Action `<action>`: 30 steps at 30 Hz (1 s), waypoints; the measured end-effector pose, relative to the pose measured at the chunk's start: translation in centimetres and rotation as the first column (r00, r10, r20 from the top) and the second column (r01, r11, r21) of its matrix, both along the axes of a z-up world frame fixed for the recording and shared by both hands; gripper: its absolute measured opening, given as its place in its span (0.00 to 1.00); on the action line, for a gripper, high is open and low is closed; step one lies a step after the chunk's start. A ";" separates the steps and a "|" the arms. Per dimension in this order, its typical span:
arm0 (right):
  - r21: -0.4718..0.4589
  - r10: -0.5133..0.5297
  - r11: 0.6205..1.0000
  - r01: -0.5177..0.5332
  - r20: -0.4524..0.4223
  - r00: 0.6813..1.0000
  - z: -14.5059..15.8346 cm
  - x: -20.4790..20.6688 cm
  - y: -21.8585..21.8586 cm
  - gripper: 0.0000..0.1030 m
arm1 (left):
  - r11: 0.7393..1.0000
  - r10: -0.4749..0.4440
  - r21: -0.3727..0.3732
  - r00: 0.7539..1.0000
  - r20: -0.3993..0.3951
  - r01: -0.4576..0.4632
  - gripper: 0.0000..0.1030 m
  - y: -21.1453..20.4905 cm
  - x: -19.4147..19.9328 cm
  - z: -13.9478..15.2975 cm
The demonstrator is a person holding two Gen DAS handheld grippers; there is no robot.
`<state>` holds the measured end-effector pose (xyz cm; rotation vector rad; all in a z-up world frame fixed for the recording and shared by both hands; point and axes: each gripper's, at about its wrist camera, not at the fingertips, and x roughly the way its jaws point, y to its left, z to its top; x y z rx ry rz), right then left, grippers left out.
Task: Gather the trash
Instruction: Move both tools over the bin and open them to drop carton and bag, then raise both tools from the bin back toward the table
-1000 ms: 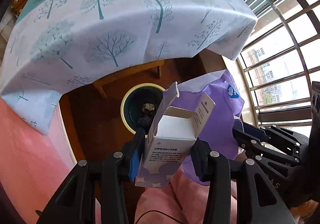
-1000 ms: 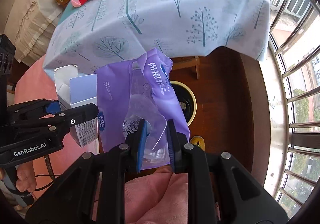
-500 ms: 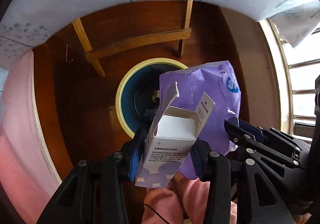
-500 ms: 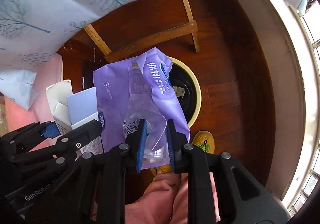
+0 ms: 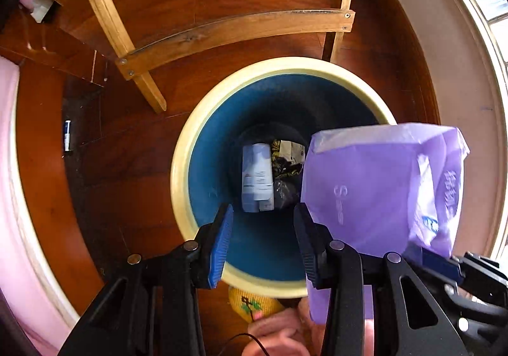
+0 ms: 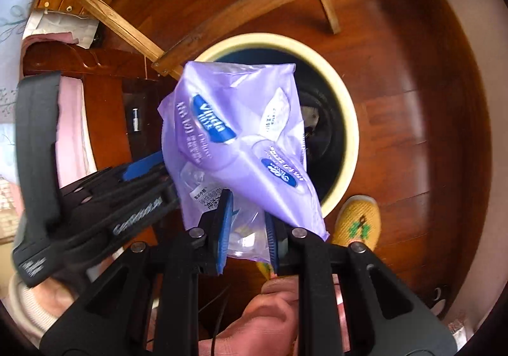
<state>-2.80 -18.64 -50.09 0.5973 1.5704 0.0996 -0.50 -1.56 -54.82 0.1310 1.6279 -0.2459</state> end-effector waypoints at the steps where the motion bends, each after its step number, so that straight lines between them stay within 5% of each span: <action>1: 0.005 0.009 1.000 -0.009 0.001 1.000 -0.4 0.0 0.0 0.16 | 1.000 -0.002 -0.002 1.000 0.000 0.002 0.39 0.0 0.3 -0.5; 10: -0.006 0.023 1.000 -0.023 0.001 1.000 -2.3 1.1 0.1 0.18 | 0.999 -0.033 -0.004 0.999 -0.019 0.033 0.40 -0.4 1.8 -2.6; 14: -0.027 0.013 1.000 -0.013 -0.012 1.000 -3.1 1.9 0.3 0.30 | 0.999 -0.046 0.008 0.999 -0.016 0.046 0.44 -0.4 1.7 -2.2; 16: -0.033 0.006 0.999 -0.006 -0.005 1.000 -3.0 2.0 0.4 0.38 | 0.999 -0.047 0.011 0.999 -0.005 0.047 0.49 -0.1 1.3 -1.4; 23: -0.043 0.037 0.998 -0.037 0.010 0.999 -2.2 1.4 0.5 0.38 | 1.000 -0.008 0.022 1.000 0.003 0.008 0.53 1.5 0.4 1.8; 30: -0.066 0.072 0.995 -0.070 0.035 0.997 3.5 0.1 1.4 0.38 | 0.998 0.059 0.007 0.998 0.013 -0.059 0.54 3.5 -1.2 9.7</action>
